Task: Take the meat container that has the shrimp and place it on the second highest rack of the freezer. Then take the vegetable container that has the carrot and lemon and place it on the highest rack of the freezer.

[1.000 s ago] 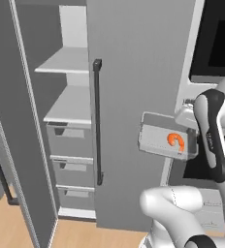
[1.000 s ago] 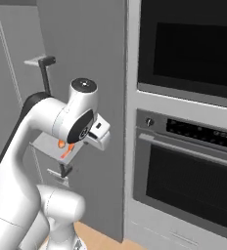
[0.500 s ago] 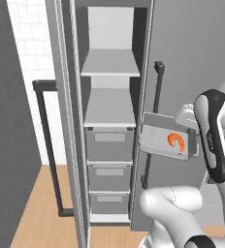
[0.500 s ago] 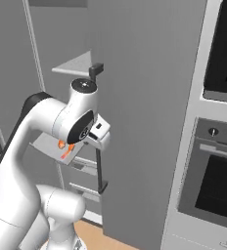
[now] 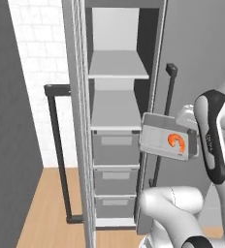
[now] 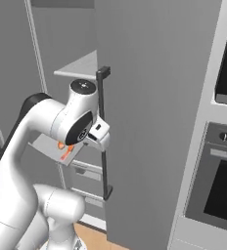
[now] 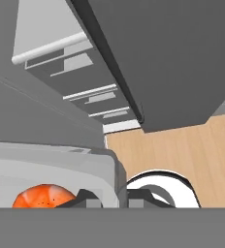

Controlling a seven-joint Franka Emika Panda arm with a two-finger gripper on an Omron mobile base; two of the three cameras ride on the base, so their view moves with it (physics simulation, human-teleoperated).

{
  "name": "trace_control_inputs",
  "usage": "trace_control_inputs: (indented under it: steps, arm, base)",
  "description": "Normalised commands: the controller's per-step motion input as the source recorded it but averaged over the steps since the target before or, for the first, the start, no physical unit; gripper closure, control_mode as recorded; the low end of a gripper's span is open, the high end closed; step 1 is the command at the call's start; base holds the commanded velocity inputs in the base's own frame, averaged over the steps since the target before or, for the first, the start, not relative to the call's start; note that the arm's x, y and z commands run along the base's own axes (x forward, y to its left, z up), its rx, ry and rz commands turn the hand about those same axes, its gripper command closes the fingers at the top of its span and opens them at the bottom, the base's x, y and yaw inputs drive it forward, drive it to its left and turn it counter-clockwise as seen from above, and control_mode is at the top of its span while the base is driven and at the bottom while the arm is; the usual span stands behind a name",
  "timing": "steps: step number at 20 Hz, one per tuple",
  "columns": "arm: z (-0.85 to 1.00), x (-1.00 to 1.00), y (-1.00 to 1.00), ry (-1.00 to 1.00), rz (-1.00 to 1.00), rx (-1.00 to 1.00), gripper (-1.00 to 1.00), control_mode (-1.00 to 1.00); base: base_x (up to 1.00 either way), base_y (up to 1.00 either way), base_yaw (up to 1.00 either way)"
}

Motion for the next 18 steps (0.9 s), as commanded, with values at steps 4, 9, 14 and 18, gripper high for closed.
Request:
trace_control_inputs:
  steps: [4,9,14,18]
  arm:
    - [0.0,0.0,0.0,0.0,0.0,0.0,1.0,1.0]
    - [0.0,0.0,0.0,0.0,0.0,0.0,1.0,1.0]
    - [0.0,0.0,0.0,0.0,0.0,0.0,1.0,1.0]
    - [0.0,0.0,0.0,0.0,0.0,0.0,1.0,1.0]
  base:
    - [0.55,0.16,-0.15]
    - [0.09,0.42,-0.17]
    - [0.01,0.29,-0.04]
    - [0.05,0.0,0.0]
